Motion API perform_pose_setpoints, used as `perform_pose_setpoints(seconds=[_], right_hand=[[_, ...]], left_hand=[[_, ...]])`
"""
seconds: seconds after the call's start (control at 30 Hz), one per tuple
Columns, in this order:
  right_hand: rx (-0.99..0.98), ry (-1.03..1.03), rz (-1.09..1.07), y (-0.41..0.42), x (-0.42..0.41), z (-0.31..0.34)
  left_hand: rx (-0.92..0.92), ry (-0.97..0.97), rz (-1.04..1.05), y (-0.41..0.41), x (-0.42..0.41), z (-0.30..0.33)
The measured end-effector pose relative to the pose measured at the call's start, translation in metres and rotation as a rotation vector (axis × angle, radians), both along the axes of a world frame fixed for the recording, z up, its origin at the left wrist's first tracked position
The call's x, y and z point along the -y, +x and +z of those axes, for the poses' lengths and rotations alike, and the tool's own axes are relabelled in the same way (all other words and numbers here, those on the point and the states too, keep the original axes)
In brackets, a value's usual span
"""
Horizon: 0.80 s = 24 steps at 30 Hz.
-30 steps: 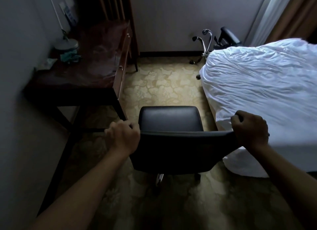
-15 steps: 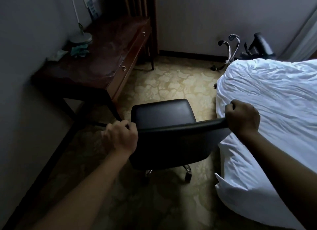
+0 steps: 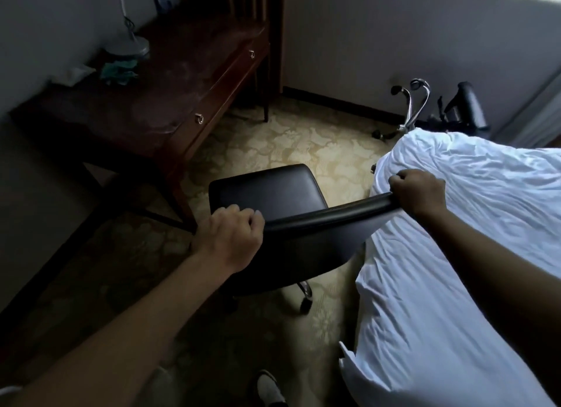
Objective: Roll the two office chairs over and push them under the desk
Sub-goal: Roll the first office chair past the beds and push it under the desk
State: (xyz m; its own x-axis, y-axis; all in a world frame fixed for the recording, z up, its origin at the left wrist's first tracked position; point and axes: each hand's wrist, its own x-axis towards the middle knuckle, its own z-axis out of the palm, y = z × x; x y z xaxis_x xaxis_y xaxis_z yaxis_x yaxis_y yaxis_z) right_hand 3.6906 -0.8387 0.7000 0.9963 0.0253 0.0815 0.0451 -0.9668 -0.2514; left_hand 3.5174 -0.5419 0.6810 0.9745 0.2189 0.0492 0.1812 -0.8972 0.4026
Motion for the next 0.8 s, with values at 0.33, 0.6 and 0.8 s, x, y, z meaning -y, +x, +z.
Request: perform_pose_setpoints(seconds=[0.33, 0.6, 0.8], right_hand=[[0.036, 0.031, 0.227, 0.091, -0.010, 0.010], [0.165, 0.353, 0.440, 0.112, 0.006, 0.003], [0.076, 0.180, 1.194, 0.124, 0.015, 0.010]], left_hand=[[-0.151, -0.034, -0.076, 0.061, 0.025, 0.002], [-0.137, -0.063, 0.076, 0.085, 0.036, 0.006], [-0.189, -0.099, 0.232, 0.095, 0.054, 0.008]])
